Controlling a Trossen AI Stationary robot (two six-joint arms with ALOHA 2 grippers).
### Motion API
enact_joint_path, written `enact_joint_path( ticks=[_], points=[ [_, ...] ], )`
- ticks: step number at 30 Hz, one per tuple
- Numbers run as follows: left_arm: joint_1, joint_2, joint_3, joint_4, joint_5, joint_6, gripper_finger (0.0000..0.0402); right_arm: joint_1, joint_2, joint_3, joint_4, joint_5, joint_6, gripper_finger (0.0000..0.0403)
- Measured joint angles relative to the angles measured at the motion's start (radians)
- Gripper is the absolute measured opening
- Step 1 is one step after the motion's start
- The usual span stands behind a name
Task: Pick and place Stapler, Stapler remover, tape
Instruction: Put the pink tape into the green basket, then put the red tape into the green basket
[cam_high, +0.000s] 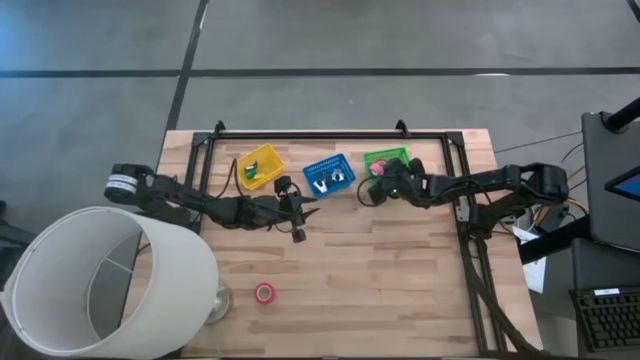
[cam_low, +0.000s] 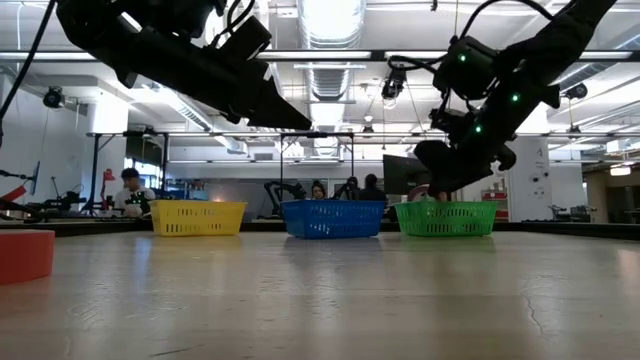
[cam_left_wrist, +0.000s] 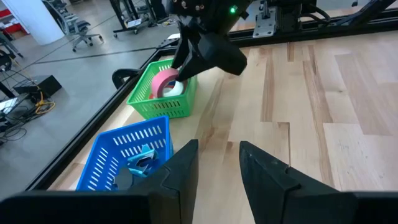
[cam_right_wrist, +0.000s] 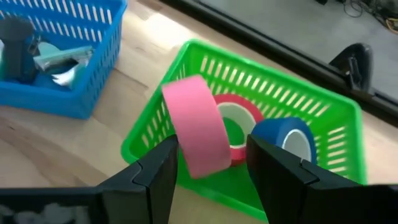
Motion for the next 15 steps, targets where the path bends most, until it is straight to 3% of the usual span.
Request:
enact_joint_path(
  ticks=[9, 15],
  points=[
    [-0.001, 0.0, 0.0, -0.011, 0.018, -0.004, 0.0119, 0.02, -0.179, 0.027, -0.098, 0.0, 0.002, 0.0189],
    [-0.013, -0.004, 0.036, -0.033, 0.22, -0.052, 0.0119, 0.057, -0.305, 0.022, -0.141, 0.001, 0.002, 0.0189]
  ],
)
